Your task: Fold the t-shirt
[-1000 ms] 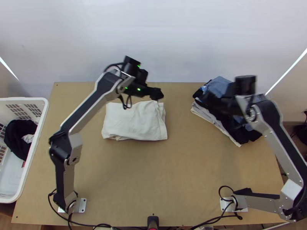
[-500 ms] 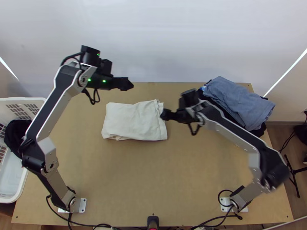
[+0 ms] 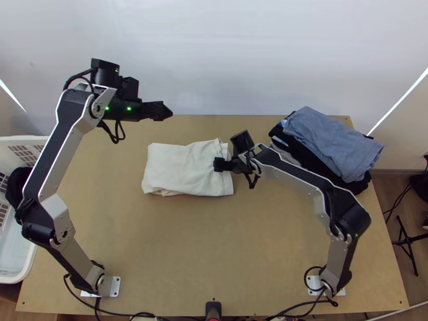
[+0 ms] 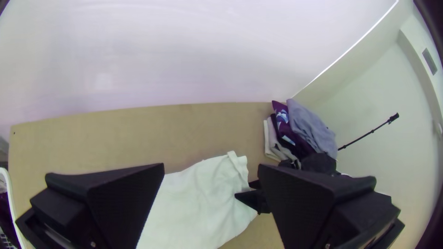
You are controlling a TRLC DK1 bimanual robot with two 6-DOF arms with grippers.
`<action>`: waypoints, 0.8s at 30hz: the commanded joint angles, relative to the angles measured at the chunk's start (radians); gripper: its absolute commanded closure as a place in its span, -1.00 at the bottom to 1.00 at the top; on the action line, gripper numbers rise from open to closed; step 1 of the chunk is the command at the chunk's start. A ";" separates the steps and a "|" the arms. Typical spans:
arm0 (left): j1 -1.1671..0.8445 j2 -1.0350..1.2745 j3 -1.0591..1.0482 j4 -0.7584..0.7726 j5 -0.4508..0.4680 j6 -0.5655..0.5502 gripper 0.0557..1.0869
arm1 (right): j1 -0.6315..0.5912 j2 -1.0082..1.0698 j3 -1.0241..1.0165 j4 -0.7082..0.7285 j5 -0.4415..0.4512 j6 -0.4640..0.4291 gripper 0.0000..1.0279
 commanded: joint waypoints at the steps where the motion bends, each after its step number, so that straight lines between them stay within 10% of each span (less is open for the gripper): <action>1: 0.028 -0.004 0.023 -0.023 -0.001 0.002 -0.91 | -0.044 0.074 0.009 0.052 -0.010 -0.002 -0.91; 12: 0.057 -0.006 0.028 -0.054 -0.001 0.010 -0.91 | 0.022 0.167 0.089 0.153 -0.303 0.149 -0.91; 21: 0.119 -0.024 0.051 -0.086 0.000 0.018 -0.91 | 0.164 0.375 0.345 0.151 -0.321 0.187 -0.91; 24: 0.140 -0.036 0.052 -0.098 0.000 0.025 -0.91 | 0.167 0.379 0.388 0.147 -0.332 0.187 -0.31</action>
